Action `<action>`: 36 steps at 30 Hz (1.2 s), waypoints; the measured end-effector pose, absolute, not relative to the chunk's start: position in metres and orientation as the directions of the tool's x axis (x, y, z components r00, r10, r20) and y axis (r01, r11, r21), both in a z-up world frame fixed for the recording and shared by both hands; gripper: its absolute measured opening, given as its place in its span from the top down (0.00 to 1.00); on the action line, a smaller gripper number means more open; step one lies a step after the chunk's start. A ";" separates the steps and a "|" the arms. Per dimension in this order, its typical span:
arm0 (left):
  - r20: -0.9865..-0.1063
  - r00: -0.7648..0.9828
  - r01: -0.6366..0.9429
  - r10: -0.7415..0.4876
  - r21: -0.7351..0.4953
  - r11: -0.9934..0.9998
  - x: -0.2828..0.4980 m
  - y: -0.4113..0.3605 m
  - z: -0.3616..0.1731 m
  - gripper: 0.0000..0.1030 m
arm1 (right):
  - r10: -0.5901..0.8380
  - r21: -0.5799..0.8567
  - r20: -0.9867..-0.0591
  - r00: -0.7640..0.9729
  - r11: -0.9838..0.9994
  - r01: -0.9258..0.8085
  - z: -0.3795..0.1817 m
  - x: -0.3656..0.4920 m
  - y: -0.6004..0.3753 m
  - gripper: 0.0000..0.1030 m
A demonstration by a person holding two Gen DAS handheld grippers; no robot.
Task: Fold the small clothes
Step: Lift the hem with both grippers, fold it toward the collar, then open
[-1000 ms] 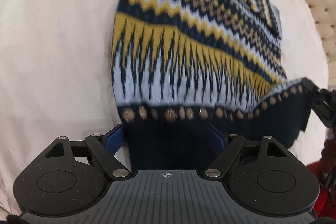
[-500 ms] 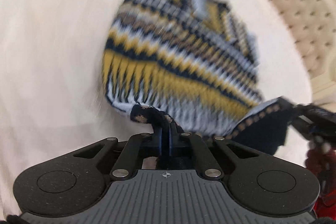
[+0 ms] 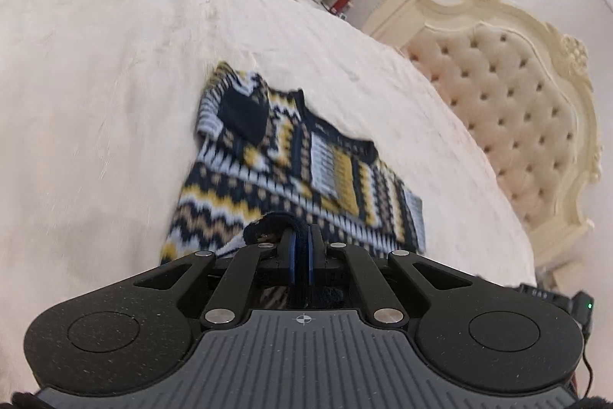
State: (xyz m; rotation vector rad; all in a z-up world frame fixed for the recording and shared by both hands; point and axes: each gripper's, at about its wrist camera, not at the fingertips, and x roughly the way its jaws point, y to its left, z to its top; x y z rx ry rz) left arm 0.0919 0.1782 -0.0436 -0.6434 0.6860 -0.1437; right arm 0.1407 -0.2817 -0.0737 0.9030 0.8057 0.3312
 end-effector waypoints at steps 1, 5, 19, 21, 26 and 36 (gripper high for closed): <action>-0.542 0.777 -0.087 -0.321 -0.597 0.797 0.098 0.180 -0.044 0.95 | 0.560 0.797 -0.488 0.670 0.599 0.079 -0.075 0.146 -0.282 0.87; -0.537 0.783 -0.093 -0.314 -0.599 0.795 0.122 0.184 -0.046 0.95 | 0.510 0.764 -0.508 0.694 0.639 0.090 -0.076 0.167 -0.280 0.87; -0.562 0.769 -0.118 -0.305 -0.593 0.796 0.167 0.197 -0.069 0.95 | 0.537 0.752 -0.581 0.612 0.642 0.151 -0.111 0.210 -0.279 0.48; -0.566 0.766 -0.126 -0.305 -0.598 0.792 0.168 0.200 -0.074 0.95 | 0.547 0.746 -0.596 0.588 0.649 0.153 -0.116 0.211 -0.275 0.40; -0.564 0.765 -0.126 -0.311 -0.605 0.786 0.171 0.204 -0.078 0.95 | 0.561 0.702 -0.656 0.505 0.700 0.134 -0.126 0.215 -0.255 0.40; -0.521 0.790 -0.094 -0.322 -0.622 0.777 0.167 0.202 -0.067 0.95 | 0.576 0.727 -0.565 0.591 0.686 0.026 -0.103 0.205 -0.248 0.89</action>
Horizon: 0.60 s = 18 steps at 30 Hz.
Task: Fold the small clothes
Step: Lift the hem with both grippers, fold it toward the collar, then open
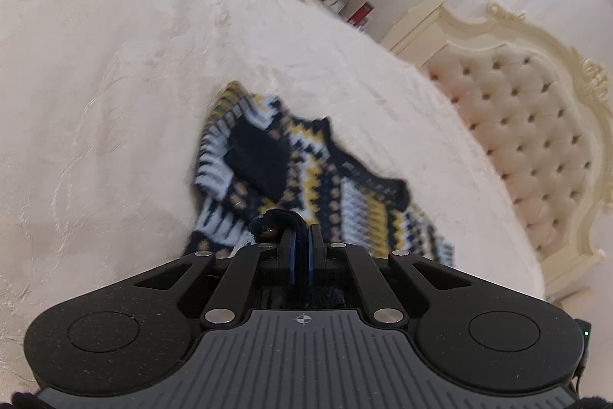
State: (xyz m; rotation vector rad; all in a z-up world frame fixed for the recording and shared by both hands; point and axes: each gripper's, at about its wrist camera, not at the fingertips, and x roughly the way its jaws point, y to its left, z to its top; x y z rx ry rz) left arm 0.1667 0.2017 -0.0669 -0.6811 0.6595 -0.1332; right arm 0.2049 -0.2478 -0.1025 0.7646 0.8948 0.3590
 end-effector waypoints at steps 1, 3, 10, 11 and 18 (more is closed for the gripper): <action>-0.510 0.797 -0.084 -0.324 -0.624 0.777 0.167 0.201 -0.062 0.95 | 0.576 0.745 -0.526 0.626 0.667 0.012 -0.095 0.202 -0.253 0.89; -0.488 0.809 -0.059 -0.328 -0.622 0.780 0.169 0.198 -0.050 0.95 | 0.570 0.770 -0.458 0.682 0.638 -0.017 -0.082 0.199 -0.260 0.89; -0.429 0.840 -0.006 -0.332 -0.620 0.785 0.208 0.193 -0.017 0.95 | 0.545 0.787 -0.389 0.742 0.616 -0.040 -0.060 0.228 -0.267 0.89; -0.426 0.844 -0.005 -0.326 -0.613 0.790 0.216 0.191 -0.015 0.95 | 0.540 0.787 -0.387 0.747 0.615 -0.037 -0.060 0.236 -0.266 0.89; -0.471 0.835 -0.043 -0.285 -0.572 0.819 0.266 0.182 -0.025 0.95 | 0.510 0.772 -0.443 0.737 0.635 0.025 -0.080 0.288 -0.260 0.88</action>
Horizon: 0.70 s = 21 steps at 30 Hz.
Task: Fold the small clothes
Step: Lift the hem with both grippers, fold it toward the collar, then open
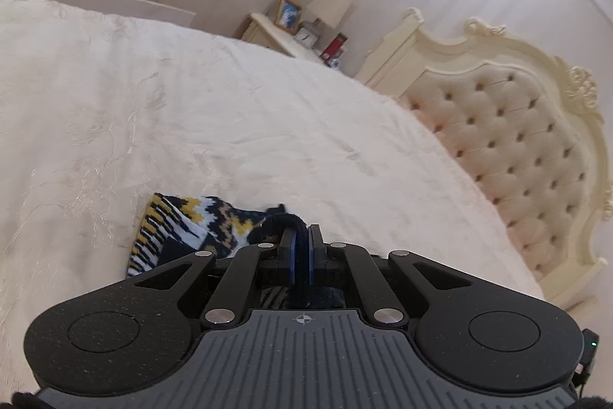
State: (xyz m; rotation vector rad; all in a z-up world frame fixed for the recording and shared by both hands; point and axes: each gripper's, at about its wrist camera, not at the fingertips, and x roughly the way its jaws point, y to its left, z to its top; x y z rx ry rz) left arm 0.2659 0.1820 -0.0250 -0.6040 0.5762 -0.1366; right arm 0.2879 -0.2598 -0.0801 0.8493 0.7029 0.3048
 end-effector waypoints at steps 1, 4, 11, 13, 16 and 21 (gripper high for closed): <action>-0.483 0.830 -0.054 -0.279 -0.567 0.822 0.271 0.183 -0.030 0.95 | 0.505 0.771 -0.452 0.735 0.636 0.037 -0.085 0.294 -0.258 0.88; -0.514 0.815 -0.083 -0.266 -0.559 0.825 0.287 0.183 -0.046 0.95 | 0.496 0.769 -0.466 0.733 0.637 0.057 -0.102 0.308 -0.253 0.88; -0.541 0.801 -0.124 -0.256 -0.568 0.814 0.308 0.194 -0.071 0.86 | 0.480 0.768 -0.485 0.731 0.633 0.094 -0.131 0.319 -0.250 0.81; -0.541 0.805 -0.130 -0.243 -0.560 0.818 0.309 0.198 -0.074 0.64 | 0.471 0.755 -0.487 0.735 0.651 0.083 -0.131 0.319 -0.249 0.79; -0.526 0.819 -0.131 -0.230 -0.561 0.817 0.306 0.205 -0.072 0.41 | 0.453 0.734 -0.466 0.760 0.678 0.045 -0.124 0.316 -0.248 0.50; -0.507 0.835 -0.101 -0.215 -0.525 0.845 0.291 0.207 -0.058 0.31 | 0.415 0.683 -0.437 0.798 0.731 -0.006 -0.103 0.312 -0.246 0.27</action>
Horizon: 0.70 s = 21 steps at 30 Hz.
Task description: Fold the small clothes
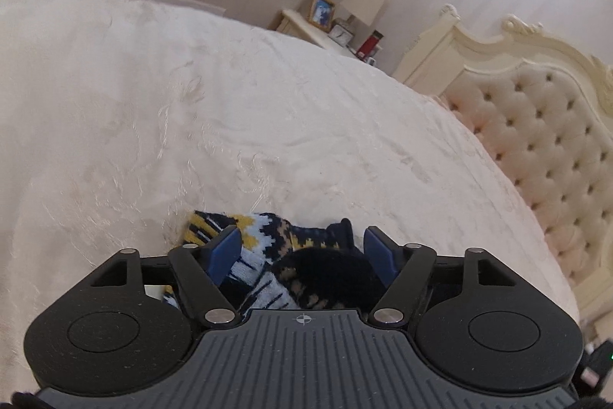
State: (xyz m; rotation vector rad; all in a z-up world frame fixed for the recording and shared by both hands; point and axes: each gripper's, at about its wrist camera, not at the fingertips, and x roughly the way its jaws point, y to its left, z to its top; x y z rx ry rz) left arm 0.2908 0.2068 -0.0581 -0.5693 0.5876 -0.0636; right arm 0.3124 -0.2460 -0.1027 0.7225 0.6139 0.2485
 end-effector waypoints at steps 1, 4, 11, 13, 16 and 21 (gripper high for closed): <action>-0.509 0.833 -0.091 -0.215 -0.510 0.855 0.289 0.203 -0.054 0.31 | 0.411 0.670 -0.437 0.800 0.742 -0.015 -0.098 0.311 -0.245 0.27; -0.511 0.830 -0.048 -0.226 -0.468 0.882 0.279 0.193 -0.044 0.31 | 0.403 0.632 -0.439 0.803 0.774 -0.043 -0.088 0.309 -0.241 0.25; -0.532 0.791 0.056 -0.302 -0.429 0.902 0.254 0.162 -0.024 0.29 | 0.436 0.547 -0.494 0.752 0.829 -0.121 -0.063 0.307 -0.232 0.21; -0.538 0.772 0.088 -0.338 -0.436 0.896 0.245 0.153 -0.020 0.29 | 0.454 0.534 -0.526 0.719 0.835 -0.137 -0.058 0.306 -0.230 0.20; -0.564 0.743 0.110 -0.359 -0.427 0.898 0.234 0.140 -0.019 0.28 | 0.470 0.516 -0.578 0.667 0.844 -0.148 -0.057 0.302 -0.226 0.19; -0.659 0.686 0.116 -0.309 -0.320 0.940 0.229 0.112 -0.042 0.27 | 0.446 0.468 -0.652 0.613 0.873 -0.137 -0.069 0.296 -0.221 0.19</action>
